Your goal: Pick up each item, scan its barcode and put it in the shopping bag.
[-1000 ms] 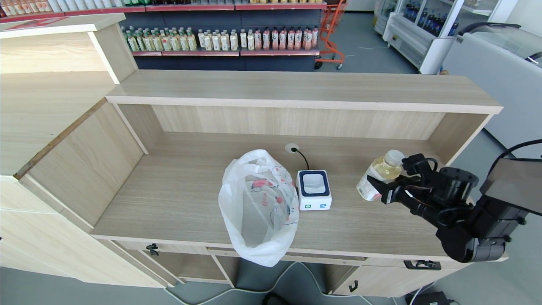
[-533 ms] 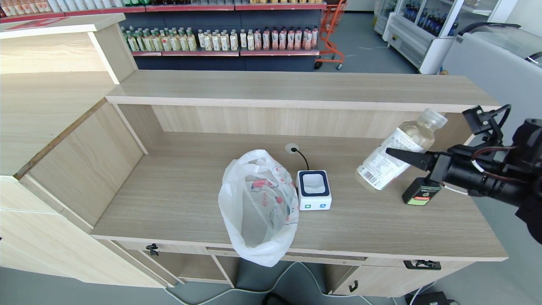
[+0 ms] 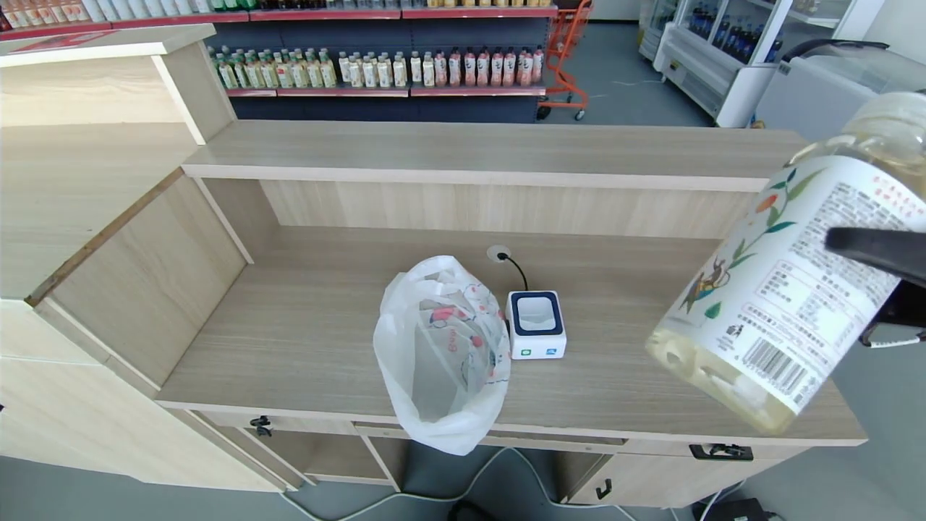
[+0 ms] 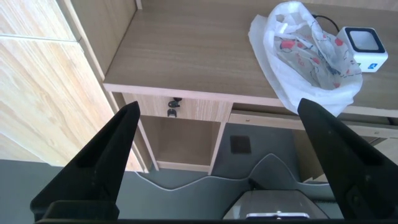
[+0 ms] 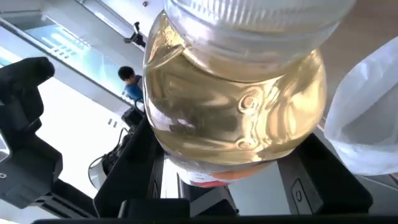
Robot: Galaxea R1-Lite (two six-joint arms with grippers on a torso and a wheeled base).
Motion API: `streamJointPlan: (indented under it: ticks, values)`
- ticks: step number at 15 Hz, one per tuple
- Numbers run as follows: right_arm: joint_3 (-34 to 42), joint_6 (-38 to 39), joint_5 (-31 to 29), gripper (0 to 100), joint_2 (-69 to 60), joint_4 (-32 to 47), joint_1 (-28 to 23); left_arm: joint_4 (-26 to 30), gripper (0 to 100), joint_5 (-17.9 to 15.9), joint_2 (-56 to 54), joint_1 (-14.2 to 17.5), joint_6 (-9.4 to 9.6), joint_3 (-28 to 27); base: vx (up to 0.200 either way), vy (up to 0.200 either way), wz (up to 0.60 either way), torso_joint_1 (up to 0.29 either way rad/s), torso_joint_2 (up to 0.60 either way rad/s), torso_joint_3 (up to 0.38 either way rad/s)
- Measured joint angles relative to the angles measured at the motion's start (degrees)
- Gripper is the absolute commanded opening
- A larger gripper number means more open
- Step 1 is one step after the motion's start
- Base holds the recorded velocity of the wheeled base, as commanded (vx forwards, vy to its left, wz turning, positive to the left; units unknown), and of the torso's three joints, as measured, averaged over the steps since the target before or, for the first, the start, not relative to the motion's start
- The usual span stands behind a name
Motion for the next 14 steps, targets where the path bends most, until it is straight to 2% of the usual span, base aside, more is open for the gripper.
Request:
streamJointPlan:
  ticks: [3,7,14]
  values:
    - [2.67,2.61,1.62,0,-5.44,0.44,2.15,0.00,100,0.00,0.00,0.00,0.00,0.00,0.000,0.000,0.00,0.000,0.00,0.000]
    - [3.12,2.61,1.71,0,-8.91,4.21,2.65,0.00,100,0.00,0.00,0.00,0.02,0.00,0.000,0.000,0.00,0.000,0.00,0.000]
    - [3.34,2.58,1.76,0,-11.72,4.82,2.49,0.00,100,0.01,0.00,0.00,0.00,0.00,0.000,0.000,0.00,0.000,0.00,0.000]
